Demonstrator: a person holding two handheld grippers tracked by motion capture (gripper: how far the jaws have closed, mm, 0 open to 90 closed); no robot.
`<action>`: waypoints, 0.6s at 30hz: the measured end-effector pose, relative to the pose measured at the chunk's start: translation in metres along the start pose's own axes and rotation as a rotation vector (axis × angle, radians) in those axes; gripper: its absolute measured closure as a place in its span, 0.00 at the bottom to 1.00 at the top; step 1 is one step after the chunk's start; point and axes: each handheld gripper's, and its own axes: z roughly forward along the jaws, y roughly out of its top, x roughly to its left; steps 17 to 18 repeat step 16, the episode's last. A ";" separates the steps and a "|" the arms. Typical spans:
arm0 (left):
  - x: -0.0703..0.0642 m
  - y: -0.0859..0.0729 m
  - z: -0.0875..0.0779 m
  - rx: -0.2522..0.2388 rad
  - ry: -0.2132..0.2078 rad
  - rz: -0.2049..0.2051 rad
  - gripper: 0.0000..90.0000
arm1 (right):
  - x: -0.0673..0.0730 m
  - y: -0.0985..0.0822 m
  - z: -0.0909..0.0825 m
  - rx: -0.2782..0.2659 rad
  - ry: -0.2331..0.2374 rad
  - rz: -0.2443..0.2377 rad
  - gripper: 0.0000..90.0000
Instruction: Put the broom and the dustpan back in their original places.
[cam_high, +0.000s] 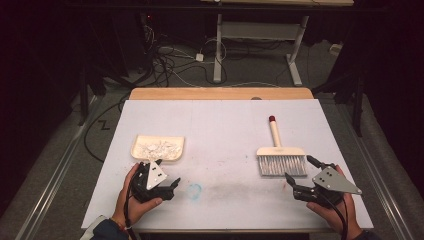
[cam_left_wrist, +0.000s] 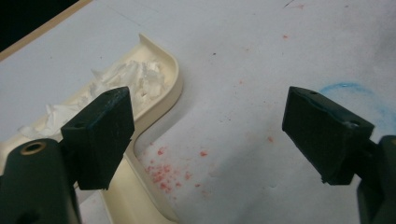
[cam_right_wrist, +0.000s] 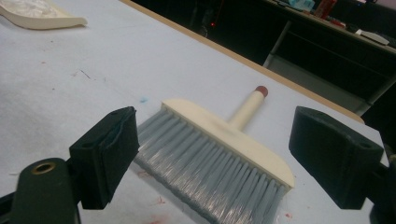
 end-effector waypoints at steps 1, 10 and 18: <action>0.000 0.000 0.001 0.002 -0.001 0.001 0.18 | -0.001 0.000 0.000 -0.002 0.003 -0.001 0.18; 0.000 0.001 0.009 0.026 0.003 0.011 0.18 | 0.003 0.001 0.002 -0.006 0.015 -0.048 0.18; -0.001 0.002 0.009 0.028 0.011 0.023 0.18 | 0.000 -0.002 0.007 0.020 0.007 -0.057 0.18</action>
